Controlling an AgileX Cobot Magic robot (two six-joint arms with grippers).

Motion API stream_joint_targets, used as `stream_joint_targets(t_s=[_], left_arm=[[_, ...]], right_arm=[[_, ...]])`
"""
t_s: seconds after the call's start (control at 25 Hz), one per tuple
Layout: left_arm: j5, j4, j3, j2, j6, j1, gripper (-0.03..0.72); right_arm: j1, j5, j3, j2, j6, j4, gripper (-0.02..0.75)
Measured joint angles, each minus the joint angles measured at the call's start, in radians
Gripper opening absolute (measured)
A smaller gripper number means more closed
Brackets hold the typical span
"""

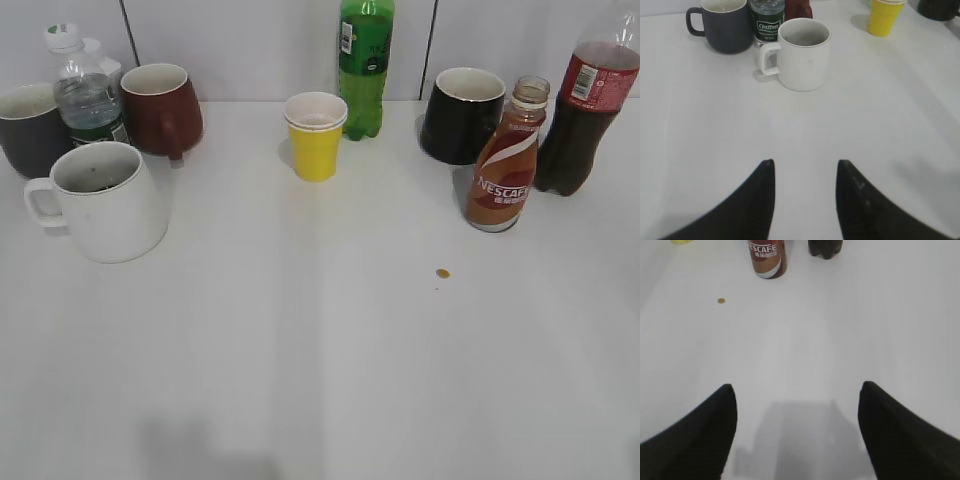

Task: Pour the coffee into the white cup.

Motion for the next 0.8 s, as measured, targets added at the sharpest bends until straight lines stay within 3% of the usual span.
stream_joint_targets(t_s=[0.44,0.8], left_arm=[[0.000,0.000,0.000,0.000,0.000,0.004,0.315],[-0.001,0.000,0.000,0.000,0.000,0.147,0.315]], right_arm=[[-0.011,-0.002,0.000,0.000,0.000,0.000,0.590],[-0.119,-0.003,0.000,-0.026,0.000,0.000,0.589]])
